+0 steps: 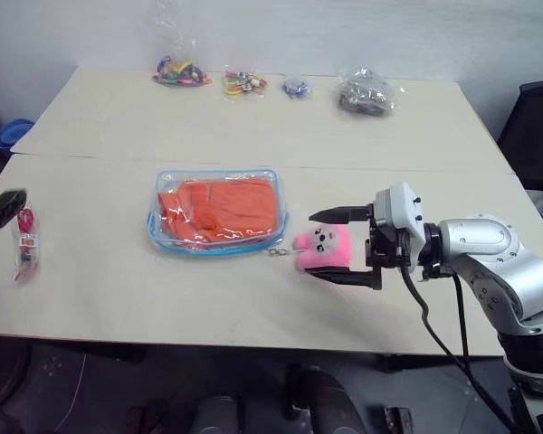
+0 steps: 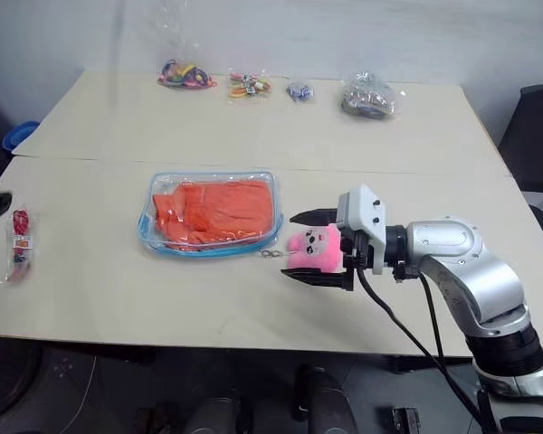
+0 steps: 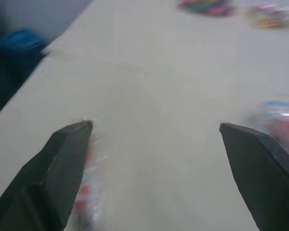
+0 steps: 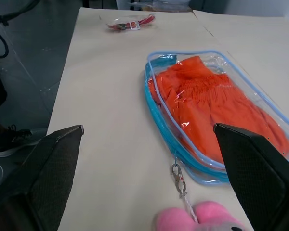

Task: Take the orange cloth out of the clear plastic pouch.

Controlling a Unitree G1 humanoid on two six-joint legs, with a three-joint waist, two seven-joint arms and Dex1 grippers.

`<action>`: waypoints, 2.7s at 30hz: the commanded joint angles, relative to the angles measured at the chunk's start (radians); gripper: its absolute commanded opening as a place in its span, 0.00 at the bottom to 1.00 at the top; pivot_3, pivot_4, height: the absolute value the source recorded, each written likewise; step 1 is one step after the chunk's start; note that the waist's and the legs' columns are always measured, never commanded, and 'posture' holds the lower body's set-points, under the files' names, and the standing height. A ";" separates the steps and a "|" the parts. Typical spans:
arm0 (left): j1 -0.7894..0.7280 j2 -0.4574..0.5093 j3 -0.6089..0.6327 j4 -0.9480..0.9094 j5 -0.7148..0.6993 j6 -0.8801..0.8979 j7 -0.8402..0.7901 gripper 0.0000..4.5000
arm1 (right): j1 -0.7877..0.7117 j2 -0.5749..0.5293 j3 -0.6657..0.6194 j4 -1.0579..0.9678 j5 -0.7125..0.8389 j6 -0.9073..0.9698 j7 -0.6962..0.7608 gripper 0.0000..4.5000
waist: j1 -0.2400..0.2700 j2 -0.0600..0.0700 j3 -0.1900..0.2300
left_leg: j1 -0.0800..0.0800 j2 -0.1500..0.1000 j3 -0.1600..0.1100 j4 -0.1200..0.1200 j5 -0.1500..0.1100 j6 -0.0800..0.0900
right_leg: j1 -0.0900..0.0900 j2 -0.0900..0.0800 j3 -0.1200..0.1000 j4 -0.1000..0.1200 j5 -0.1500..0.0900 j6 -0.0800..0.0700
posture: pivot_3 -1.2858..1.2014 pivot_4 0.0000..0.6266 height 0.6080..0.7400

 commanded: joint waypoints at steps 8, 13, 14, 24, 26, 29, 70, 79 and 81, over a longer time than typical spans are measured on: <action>0.111 0.261 -0.629 0.076 0.477 -0.827 -0.328 1.00 | 0.029 -0.029 -0.064 -0.046 0.014 -0.001 -0.016 1.00 | 0.001 0.004 0.002 | 0.005 0.000 0.003 -0.007 0.001 0.000 | 0.000 0.003 0.003 -0.001 -0.002 -0.003 | 0.52 0.24 1.00; -0.108 0.160 -0.807 0.243 0.602 -1.015 -0.301 1.00 | 0.064 -0.024 -0.071 -0.083 0.019 0.005 -0.042 1.00 | 0.002 0.004 0.002 | 0.005 0.001 0.003 -0.009 0.001 0.000 | 0.000 0.004 0.002 -0.002 -0.002 -0.004 | 0.52 0.24 1.00; -0.127 0.143 -0.821 0.259 0.612 -1.030 -0.301 1.00 | 0.069 -0.024 -0.073 -0.087 0.020 0.006 -0.047 1.00 | 0.000 0.004 0.002 | 0.004 0.001 0.003 -0.009 0.000 0.001 | 0.000 0.004 0.002 -0.001 -0.002 -0.003 | 0.52 0.24 1.00; -0.189 0.073 -0.884 0.397 0.725 -1.215 -0.247 0.91 | 0.101 -0.027 -0.094 -0.114 0.026 0.013 -0.080 1.00 | 0.002 0.004 0.002 | 0.003 0.001 0.006 -0.008 -0.001 0.005 | -0.001 0.003 0.002 -0.003 -0.001 0.000 | 0.52 0.24 1.00; -0.203 0.057 -0.887 0.407 0.726 -1.227 -0.246 0.81 | 0.108 -0.028 -0.094 -0.116 0.025 0.011 -0.082 1.00 | 0.002 0.004 0.002 | 0.004 0.000 0.006 -0.007 -0.001 0.006 | 0.000 0.003 0.002 -0.003 -0.001 0.000 | 0.52 0.24 1.00; -0.208 0.042 -0.891 0.418 0.731 -1.244 -0.247 0.59 | 0.113 -0.029 -0.092 -0.124 0.027 0.013 -0.086 1.00 | 0.001 0.004 0.002 | 0.005 0.000 0.006 -0.007 -0.001 0.005 | 0.000 0.003 0.003 -0.002 -0.001 -0.001 | 0.52 0.24 1.00; -0.328 0.051 -1.007 0.692 0.885 -2.186 -0.016 0.05 | 0.257 -0.131 -0.199 -0.186 0.088 0.060 -0.057 1.00 | 0.000 0.003 0.002 | 0.005 0.000 0.006 -0.007 0.000 0.005 | 0.001 0.002 0.002 -0.001 0.000 0.000 | 0.52 0.24 1.00; -0.314 0.117 -0.983 0.800 0.964 -2.299 0.034 0.05 | 0.261 -0.135 -0.194 -0.179 0.078 0.051 -0.053 1.00 | 0.000 0.003 0.002 | 0.006 0.000 0.006 -0.007 0.000 0.006 | 0.001 0.002 0.002 -0.002 0.000 0.000 | 0.52 0.24 1.00; -0.333 0.127 -0.971 0.857 1.017 -2.348 0.071 0.05 | 0.256 -0.137 -0.190 -0.173 0.073 0.047 -0.047 1.00 | 0.000 0.003 0.002 | 0.006 0.000 0.007 -0.007 -0.001 0.006 | 0.001 0.002 0.002 -0.002 -0.001 0.000 | 0.52 0.24 1.00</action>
